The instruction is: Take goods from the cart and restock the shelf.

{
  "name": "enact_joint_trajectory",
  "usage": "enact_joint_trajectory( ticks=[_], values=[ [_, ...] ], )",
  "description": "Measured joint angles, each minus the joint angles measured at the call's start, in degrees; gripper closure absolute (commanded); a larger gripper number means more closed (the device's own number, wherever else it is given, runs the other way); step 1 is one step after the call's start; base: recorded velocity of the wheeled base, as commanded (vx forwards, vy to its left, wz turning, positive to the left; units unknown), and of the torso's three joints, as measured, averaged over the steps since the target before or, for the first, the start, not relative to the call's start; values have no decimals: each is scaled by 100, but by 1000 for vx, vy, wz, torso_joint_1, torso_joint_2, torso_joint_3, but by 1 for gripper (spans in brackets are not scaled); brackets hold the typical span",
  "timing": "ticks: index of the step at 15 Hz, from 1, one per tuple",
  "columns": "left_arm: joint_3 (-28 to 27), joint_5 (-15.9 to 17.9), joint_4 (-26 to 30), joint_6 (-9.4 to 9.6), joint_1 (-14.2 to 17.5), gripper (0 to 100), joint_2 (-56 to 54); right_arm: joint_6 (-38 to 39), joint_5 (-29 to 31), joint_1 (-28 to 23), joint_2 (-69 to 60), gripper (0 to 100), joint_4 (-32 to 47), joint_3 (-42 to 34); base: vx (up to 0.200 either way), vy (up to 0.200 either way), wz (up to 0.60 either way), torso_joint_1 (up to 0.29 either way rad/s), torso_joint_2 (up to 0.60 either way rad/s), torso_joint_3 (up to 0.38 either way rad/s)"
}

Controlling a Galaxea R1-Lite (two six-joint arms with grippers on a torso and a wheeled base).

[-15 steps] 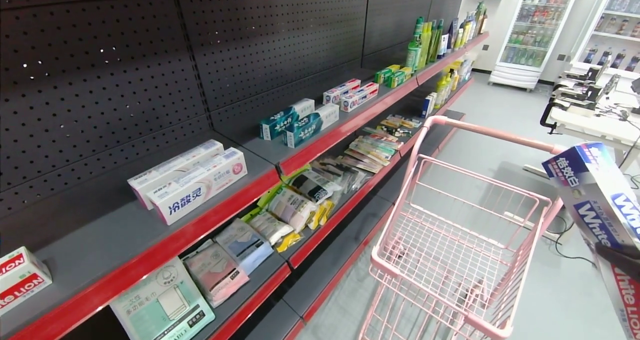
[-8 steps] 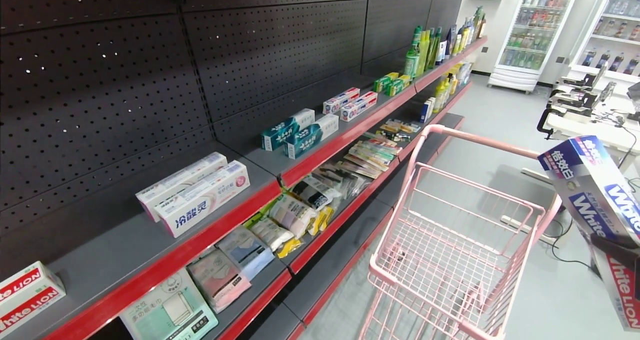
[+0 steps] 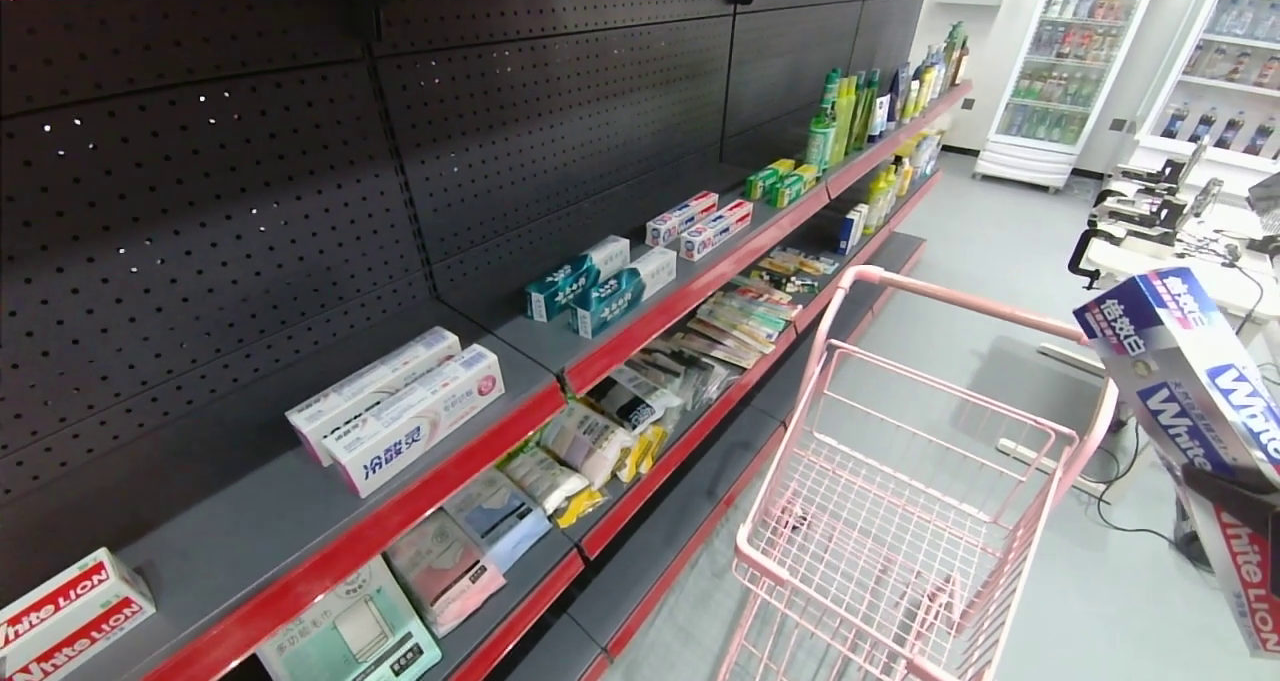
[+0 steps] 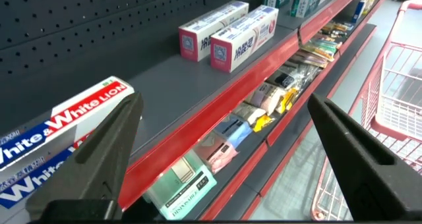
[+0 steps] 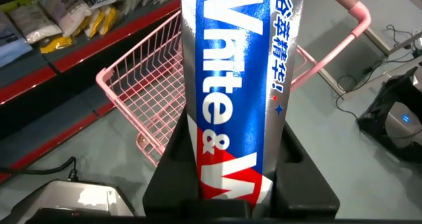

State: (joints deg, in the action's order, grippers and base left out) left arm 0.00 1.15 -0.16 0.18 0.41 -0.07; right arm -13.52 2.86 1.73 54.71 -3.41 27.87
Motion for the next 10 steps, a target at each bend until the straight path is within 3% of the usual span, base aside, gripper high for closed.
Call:
enact_joint_trajectory(
  ticks=[3,10],
  values=[
    [0,-2,0,0,0,0,0,-5,4,-13,-2,100,0,5,0,0,0,116,-242,-123],
    [0,0,0,0,0,0,0,-68,11,-33,-48,100,0,77,0,0,0,0,0,0]
  ],
)
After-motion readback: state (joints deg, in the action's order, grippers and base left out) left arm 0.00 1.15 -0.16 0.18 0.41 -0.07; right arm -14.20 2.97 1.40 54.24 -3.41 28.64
